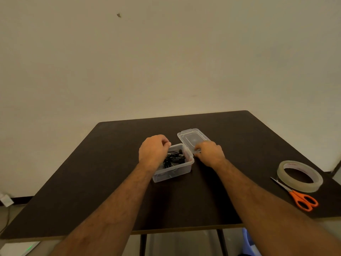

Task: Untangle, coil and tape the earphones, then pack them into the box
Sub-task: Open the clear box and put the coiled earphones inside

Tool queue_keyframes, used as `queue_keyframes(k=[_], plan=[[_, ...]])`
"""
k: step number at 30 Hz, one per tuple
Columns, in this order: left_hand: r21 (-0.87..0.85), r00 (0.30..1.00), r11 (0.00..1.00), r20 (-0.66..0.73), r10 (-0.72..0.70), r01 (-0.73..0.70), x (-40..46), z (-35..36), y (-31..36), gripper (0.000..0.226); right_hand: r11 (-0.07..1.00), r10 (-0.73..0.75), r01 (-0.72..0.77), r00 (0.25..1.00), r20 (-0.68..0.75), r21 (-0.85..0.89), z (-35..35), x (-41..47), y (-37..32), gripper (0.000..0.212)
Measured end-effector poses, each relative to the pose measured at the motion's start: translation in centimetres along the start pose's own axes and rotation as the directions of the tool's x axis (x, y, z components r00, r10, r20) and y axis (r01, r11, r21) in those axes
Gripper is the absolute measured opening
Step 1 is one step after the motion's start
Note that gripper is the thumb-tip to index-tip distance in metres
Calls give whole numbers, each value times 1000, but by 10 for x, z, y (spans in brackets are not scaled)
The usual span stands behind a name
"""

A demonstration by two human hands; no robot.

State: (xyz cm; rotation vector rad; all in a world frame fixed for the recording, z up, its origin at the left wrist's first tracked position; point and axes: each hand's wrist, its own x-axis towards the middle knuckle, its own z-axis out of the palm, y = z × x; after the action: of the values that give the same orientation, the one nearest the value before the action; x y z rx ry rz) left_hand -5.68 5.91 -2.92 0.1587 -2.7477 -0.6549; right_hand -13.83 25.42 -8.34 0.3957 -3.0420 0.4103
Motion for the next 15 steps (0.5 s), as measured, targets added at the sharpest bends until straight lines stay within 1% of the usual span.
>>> queue_keyframes(k=[1, 3, 6, 9, 10, 12, 13, 15], plan=[[-11, 1000, 1000, 5, 3, -3, 0, 0, 0, 19, 1000, -11, 11, 1000, -26, -11, 0, -2, -1, 19], [-28, 1000, 1000, 12, 6, -5, -2, 0, 0, 18, 997, -42, 37, 997, -64, -73, 0, -7, -2, 13], [-50, 1000, 999, 16, 12, -11, -6, -1, 2, 17, 982, -81, 59, 989, -120, -177, 0, -17, 1, 14], [-76, 1000, 997, 6, 12, -11, -9, -3, 3, 18, 983, -73, 38, 979, -190, -180, -7, -26, 6, 14], [-91, 1000, 996, 3, 13, -13, -10, -5, 1, 19, 988, -60, 26, 973, -222, -154, -13, -28, 6, 14], [-135, 1000, 991, 3, 11, -10, -11, -9, -1, 21, 999, -16, 5, 942, -335, -33, -31, -31, 4, 14], [-166, 1000, 986, 0, 8, -8, -11, -12, -2, 23, 999, 12, 9, 912, -409, 49, -41, -32, 2, 14], [-224, 1000, 974, -22, -2, -3, -11, -19, -2, 26, 971, 77, 60, 838, -540, 233, -64, -37, -5, 19]])
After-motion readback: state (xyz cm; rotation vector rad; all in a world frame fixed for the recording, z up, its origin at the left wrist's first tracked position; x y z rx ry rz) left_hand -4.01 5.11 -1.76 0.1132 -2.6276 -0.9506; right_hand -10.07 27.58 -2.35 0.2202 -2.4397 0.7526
